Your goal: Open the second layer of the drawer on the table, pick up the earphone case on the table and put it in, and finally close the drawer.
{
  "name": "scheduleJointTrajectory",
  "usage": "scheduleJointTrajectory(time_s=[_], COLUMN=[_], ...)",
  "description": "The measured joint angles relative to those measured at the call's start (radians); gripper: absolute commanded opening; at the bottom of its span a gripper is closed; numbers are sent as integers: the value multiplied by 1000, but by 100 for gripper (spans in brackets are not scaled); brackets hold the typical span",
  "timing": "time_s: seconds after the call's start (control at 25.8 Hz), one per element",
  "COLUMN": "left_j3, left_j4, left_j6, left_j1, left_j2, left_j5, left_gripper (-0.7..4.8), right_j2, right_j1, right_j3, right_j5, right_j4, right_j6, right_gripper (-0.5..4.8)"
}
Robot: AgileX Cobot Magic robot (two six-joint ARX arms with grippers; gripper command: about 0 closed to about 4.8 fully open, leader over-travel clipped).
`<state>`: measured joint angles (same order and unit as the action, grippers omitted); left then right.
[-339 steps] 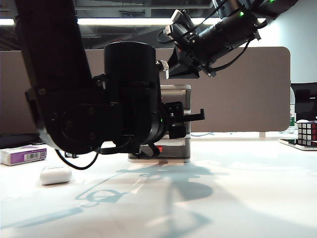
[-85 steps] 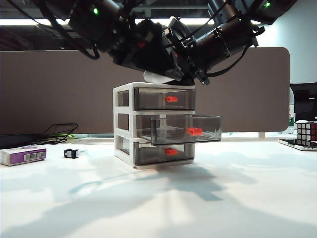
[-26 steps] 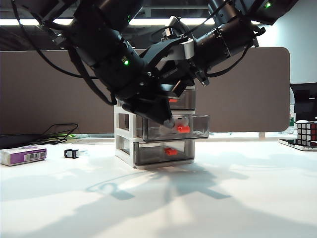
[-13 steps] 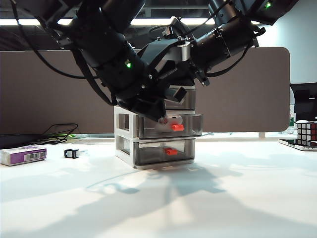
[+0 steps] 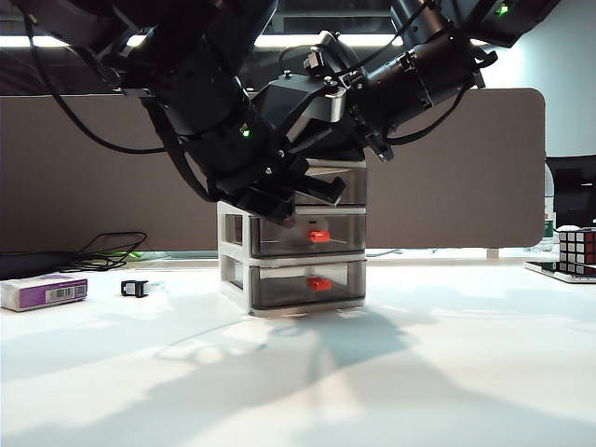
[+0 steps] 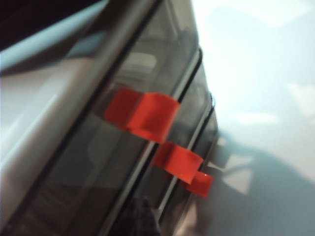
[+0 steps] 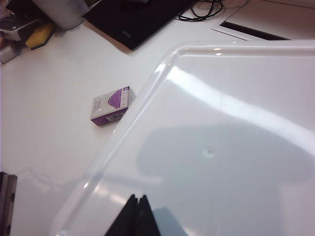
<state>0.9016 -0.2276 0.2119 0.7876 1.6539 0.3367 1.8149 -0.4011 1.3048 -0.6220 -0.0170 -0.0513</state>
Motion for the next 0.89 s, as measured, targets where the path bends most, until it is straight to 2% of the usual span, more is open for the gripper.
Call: scheduleJointTrajectory(time_s=[0.43, 0.74, 0.81, 0.89], left_j3=[0, 1, 0, -7], left_j4=[9, 17, 43, 132], left_j6=[1, 15, 39, 59], left_j1=[-5, -57, -56, -51], left_j2=[5, 5, -16, -109], left_j5=[46, 53, 11, -40], left_gripper=[-5, -5, -5, -5], right_j2=[1, 3, 2, -2], right_j1=[-1, -1, -1, 8], right_j3=[-1, -4, -5, -4], right_j5=[-9, -15, -16, -67], right_j4=[0, 0, 1, -5], right_j6=[8, 23, 39, 43], right_gripper=[-5, -5, -5, -5])
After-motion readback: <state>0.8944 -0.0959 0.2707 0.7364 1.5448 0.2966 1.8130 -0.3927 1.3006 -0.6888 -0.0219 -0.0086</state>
